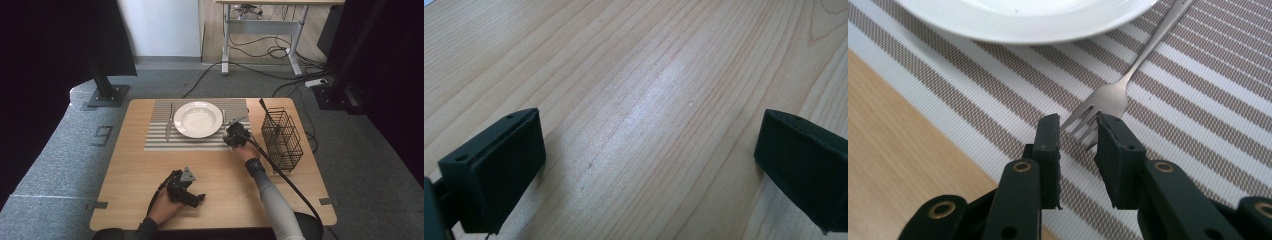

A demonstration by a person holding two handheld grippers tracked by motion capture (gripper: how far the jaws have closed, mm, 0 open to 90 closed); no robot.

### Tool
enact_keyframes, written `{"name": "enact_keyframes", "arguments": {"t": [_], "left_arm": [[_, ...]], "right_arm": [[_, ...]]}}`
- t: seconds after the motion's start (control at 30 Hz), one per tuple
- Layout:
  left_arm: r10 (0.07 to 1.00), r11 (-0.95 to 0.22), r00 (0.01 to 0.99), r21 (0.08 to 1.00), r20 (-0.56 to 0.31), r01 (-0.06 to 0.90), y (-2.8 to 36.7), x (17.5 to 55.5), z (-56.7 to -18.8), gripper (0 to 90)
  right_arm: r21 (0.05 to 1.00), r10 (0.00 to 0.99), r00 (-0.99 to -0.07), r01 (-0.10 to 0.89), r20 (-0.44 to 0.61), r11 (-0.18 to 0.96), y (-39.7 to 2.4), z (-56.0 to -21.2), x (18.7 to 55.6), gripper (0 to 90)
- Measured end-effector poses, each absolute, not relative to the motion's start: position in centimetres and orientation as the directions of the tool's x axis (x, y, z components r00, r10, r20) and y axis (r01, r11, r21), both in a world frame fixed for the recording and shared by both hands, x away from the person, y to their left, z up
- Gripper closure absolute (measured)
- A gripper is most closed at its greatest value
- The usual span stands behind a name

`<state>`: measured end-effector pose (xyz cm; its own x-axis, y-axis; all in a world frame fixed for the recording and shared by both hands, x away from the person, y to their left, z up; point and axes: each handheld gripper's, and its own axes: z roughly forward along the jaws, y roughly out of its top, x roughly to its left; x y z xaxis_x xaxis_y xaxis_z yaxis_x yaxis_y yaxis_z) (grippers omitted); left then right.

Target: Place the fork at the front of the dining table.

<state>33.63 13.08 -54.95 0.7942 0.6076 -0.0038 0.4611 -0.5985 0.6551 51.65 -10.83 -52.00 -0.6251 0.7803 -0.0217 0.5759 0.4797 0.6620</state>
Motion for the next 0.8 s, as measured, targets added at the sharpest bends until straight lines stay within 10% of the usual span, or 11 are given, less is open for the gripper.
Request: {"name": "enact_keyframes", "arguments": {"t": [0.3,0.8], "left_arm": [[0.608,-0.598,0.794,0.655,-0.004,0.461,13.1,33.6,-55.0,0.0],[0.608,-0.598,0.794,0.655,-0.004,0.462,13.1,33.6,-54.9,0.0]], "right_arm": [[0.661,0.789,-0.614,0.582,-0.024,0.473,-10.2,-52.0,53.4,69.2],[0.710,0.758,-0.650,0.513,-0.046,0.483,-10.3,-49.7,50.8,18.0]]}}
